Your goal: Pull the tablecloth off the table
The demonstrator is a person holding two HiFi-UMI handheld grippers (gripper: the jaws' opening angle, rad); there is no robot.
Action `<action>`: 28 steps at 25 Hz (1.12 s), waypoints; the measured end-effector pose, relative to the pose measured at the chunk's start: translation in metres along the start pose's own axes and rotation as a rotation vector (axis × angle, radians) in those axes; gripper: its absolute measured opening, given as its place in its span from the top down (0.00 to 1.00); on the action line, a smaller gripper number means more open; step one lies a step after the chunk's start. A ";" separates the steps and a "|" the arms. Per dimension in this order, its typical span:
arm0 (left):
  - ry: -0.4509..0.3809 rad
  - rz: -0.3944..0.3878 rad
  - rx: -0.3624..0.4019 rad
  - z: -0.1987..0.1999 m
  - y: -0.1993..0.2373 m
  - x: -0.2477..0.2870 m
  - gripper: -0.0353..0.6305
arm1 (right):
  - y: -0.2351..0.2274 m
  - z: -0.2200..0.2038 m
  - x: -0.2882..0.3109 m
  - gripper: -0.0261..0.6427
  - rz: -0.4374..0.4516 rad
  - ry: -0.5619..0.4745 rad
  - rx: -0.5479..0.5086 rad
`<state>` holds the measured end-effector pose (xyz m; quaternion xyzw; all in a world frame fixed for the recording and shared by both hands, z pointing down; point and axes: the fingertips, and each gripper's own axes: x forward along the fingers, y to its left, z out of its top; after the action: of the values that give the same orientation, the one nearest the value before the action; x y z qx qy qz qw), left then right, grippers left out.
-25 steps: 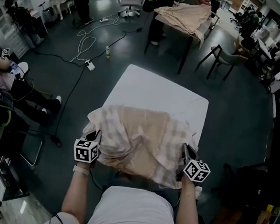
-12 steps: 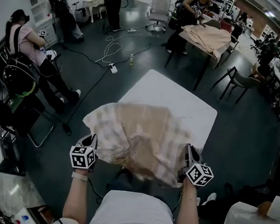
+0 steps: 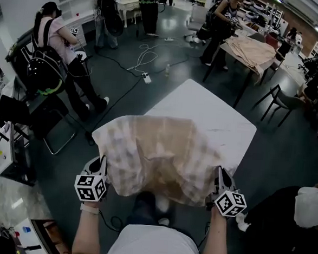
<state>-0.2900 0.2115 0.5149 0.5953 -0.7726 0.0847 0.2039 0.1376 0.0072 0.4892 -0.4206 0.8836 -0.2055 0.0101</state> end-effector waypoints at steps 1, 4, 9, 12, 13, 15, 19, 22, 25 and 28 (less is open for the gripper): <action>-0.004 0.010 0.004 -0.001 0.004 -0.008 0.93 | 0.003 -0.001 -0.004 0.92 0.003 -0.005 0.003; -0.023 0.035 -0.003 -0.004 0.020 -0.028 0.93 | 0.018 -0.007 -0.010 0.92 0.010 -0.015 0.008; -0.052 0.044 0.003 0.003 0.017 -0.052 0.93 | 0.038 -0.004 -0.017 0.92 0.035 -0.018 -0.013; -0.071 0.031 0.018 0.010 0.017 -0.059 0.93 | 0.053 0.001 -0.016 0.92 0.048 -0.040 -0.018; -0.081 0.025 0.023 0.015 0.017 -0.061 0.93 | 0.058 0.005 -0.017 0.92 0.049 -0.051 -0.021; -0.098 0.006 0.036 0.025 0.017 -0.063 0.93 | 0.068 0.013 -0.019 0.92 0.043 -0.077 -0.026; -0.115 -0.061 0.073 0.042 0.023 -0.061 0.93 | 0.092 0.024 -0.026 0.92 0.010 -0.125 -0.045; -0.118 -0.127 0.096 0.052 0.029 -0.055 0.93 | 0.112 0.026 -0.030 0.92 -0.030 -0.150 -0.062; -0.129 -0.184 0.118 0.062 0.034 -0.049 0.93 | 0.132 0.024 -0.033 0.92 -0.066 -0.171 -0.078; -0.137 -0.264 0.142 0.071 0.028 -0.038 0.93 | 0.147 0.023 -0.042 0.92 -0.115 -0.202 -0.086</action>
<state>-0.3235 0.2260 0.4384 0.7090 -0.6917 0.0705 0.1175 0.0610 0.1130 0.4070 -0.4892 0.8605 -0.1241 0.0693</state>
